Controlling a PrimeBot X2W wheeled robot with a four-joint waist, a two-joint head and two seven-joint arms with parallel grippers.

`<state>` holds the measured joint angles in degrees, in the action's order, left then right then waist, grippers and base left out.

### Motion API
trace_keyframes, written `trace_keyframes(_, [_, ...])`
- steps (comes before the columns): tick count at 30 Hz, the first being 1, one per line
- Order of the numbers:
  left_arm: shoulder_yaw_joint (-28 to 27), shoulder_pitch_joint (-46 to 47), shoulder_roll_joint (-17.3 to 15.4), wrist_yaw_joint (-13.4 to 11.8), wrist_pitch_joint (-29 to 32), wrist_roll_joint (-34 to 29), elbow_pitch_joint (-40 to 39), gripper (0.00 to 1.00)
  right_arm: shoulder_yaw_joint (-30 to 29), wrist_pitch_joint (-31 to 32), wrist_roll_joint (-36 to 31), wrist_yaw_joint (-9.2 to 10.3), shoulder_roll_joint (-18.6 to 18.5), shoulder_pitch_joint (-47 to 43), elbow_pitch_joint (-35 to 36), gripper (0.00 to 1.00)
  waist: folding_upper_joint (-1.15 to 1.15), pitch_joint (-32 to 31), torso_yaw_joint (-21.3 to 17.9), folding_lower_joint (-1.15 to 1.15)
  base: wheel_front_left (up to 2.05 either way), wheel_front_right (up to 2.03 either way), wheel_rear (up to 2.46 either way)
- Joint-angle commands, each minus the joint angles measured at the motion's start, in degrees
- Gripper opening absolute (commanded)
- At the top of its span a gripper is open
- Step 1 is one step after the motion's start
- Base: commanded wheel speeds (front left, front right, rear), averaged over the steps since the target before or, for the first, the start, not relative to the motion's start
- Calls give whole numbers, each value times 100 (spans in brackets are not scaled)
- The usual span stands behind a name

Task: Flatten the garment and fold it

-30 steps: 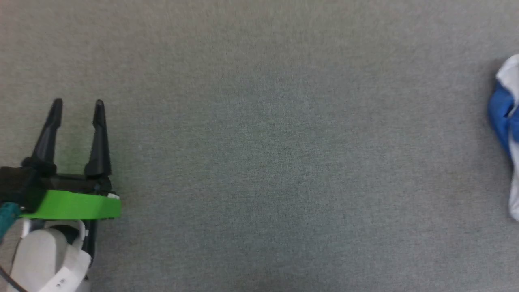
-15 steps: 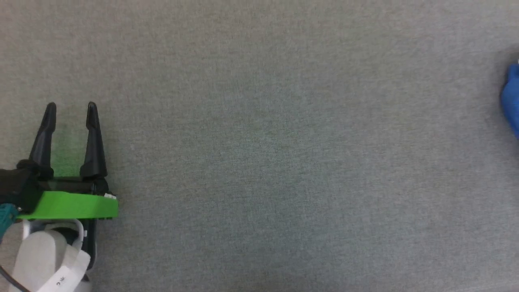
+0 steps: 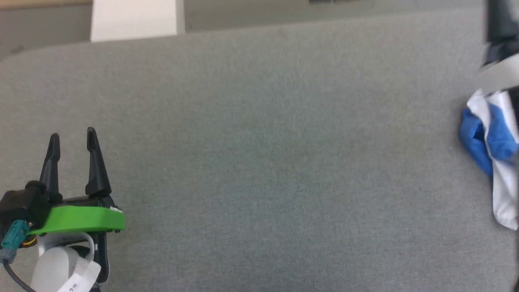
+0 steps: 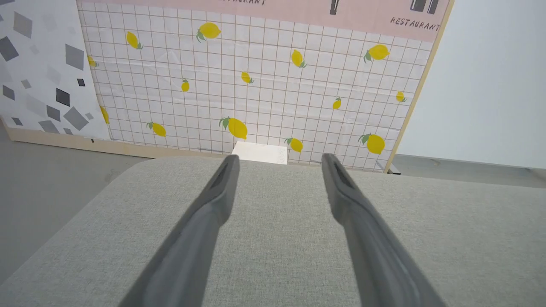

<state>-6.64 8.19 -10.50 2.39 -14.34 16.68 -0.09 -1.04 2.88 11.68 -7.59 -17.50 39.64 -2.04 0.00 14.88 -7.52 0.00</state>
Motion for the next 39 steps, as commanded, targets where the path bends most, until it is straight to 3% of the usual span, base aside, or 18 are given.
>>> trace_keyframes(1, [-45,-70,41,-52,-46,39,31,100,-82,-293,-145,10,324,-280,47,100,0,-795,188,0,0,0,0])
trace_keyframes(2, [-42,-91,86,-76,-51,27,65,100,-173,-672,-325,10,757,-606,116,100,0,-955,229,0,0,0,0])
trace_keyframes(4, [-16,-105,151,-100,-55,7,104,100,-274,-1014,-486,10,1109,-979,151,100,0,-1126,283,0,0,0,0])
trace_keyframes(8, [85,-171,264,-135,-60,-79,184,100,-332,-1398,-584,10,1413,-1727,137,100,0,-1362,350,0,0,0,0])
trace_keyframes(19, [596,-448,500,-74,-64,-375,661,100,-86,-1618,-228,10,1460,-3308,-674,100,0,-1723,474,0,0,0,0])
trace_keyframes(34, [793,-681,691,49,-65,-185,1367,100,154,-1629,-306,10,1461,-3687,-1348,100,0,-1697,445,0,0,0,0])
trace_keyframes(35, [788,-678,670,13,-41,-196,1362,0,138,-1592,-329,0,1454,-3644,-1339,0,0,-1698,444,0,0,0,0])
trace_keyframes(39, [788,-680,671,6,-24,-208,1351,0,133,-1582,-336,0,1452,-3646,-1326,0,0,-1695,447,0,0,0,0])
